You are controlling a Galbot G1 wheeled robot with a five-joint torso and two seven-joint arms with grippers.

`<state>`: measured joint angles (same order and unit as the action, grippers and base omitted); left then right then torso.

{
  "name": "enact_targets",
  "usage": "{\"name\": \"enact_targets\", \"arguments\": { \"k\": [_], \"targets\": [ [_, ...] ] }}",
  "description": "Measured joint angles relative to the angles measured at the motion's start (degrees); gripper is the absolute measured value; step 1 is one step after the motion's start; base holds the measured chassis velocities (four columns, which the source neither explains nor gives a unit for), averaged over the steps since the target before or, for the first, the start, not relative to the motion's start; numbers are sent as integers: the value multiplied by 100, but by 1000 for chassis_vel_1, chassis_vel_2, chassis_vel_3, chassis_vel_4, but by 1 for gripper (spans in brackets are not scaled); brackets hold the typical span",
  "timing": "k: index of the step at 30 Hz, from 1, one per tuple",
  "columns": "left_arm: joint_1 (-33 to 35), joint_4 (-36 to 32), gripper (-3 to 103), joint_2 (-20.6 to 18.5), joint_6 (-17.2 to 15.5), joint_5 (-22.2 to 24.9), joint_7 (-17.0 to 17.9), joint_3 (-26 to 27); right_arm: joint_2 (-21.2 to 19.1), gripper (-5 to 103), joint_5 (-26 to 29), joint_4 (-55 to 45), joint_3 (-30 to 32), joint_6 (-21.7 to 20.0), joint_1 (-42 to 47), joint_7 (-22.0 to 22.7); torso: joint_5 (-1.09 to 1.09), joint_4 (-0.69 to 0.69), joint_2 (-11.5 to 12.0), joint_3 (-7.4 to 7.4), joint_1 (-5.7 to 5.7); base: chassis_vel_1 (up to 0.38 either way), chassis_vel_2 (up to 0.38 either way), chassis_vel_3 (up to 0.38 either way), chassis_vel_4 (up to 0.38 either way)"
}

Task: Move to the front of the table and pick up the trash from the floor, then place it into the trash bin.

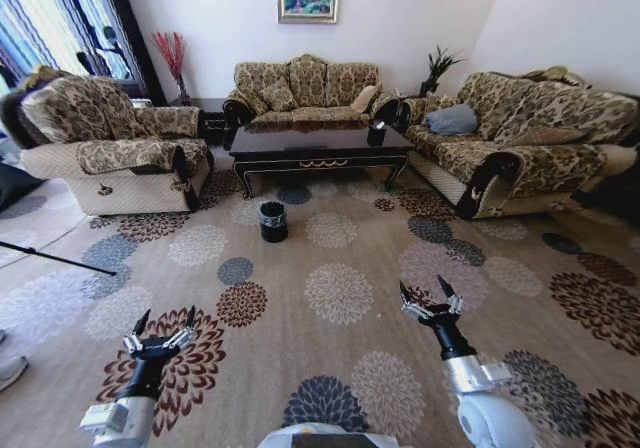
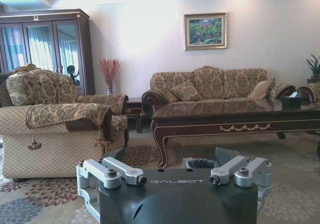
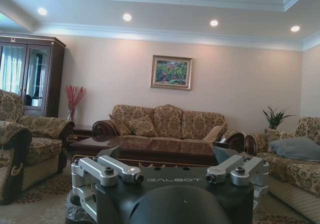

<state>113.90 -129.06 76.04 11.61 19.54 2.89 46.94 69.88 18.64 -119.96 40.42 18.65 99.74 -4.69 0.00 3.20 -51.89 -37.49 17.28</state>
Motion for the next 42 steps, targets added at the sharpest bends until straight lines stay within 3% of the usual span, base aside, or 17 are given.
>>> {"name": "enact_targets", "arguments": {
  "k": [42],
  "targets": [
    [0, 0, 100, 0, 0, 0, 0, 0, 0, 100, 0, 0, 0, 0, 0, 0, 0, 0, -1124, -625, 499, 0, 0, 0, 0]
  ]
}}
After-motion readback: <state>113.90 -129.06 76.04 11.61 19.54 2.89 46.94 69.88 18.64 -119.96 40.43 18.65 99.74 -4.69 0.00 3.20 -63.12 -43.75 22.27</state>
